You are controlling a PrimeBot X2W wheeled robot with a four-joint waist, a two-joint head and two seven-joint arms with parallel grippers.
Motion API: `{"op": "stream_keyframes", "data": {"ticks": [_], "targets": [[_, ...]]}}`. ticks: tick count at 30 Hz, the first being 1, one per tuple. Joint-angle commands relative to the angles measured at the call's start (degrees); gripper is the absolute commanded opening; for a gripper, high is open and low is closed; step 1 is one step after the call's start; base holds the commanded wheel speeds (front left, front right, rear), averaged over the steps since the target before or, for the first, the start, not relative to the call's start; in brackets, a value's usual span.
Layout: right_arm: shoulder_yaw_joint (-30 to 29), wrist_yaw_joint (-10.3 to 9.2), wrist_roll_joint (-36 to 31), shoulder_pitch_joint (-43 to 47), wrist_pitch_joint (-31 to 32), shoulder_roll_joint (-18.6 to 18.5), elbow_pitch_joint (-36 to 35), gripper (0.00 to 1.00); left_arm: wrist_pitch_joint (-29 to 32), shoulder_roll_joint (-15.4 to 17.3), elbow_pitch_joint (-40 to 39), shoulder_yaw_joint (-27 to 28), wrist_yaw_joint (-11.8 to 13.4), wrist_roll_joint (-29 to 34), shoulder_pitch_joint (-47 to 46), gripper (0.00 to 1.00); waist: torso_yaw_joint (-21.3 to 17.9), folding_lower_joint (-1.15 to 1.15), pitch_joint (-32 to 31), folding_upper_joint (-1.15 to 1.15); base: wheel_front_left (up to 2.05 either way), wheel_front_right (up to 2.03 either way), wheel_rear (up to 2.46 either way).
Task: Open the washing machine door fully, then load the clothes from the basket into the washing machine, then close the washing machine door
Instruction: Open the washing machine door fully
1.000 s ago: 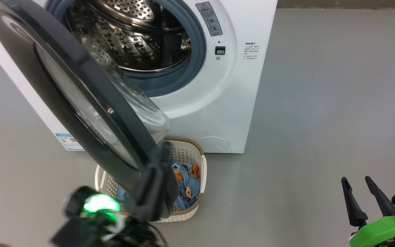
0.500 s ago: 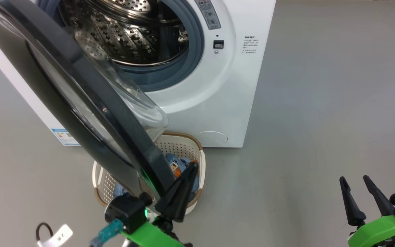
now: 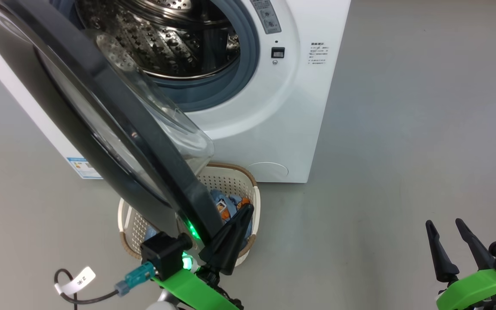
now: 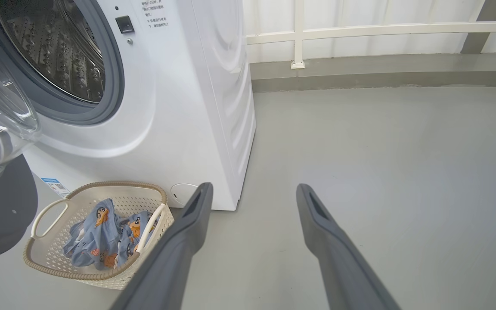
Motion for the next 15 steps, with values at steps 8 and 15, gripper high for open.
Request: {"op": "stream_keyframes", "data": {"ticks": [8,15], "targets": [[1.57,0.09,-0.86,-1.86,-0.70,-1.22,-1.42,1.00,-0.78,1.00,-1.72,5.87,0.19,-0.08,0.54,0.00,1.54,0.00,-0.20,0.00,0.00,0.00,0.00],[1.88,0.09,-0.90,-1.89,-0.70,-1.50,-1.47,1.00,-0.78,0.91,-2.14,6.80,0.19,0.17,2.18,0.00,3.10,0.00,-0.31,0.00,0.00,0.00,0.00]]}}
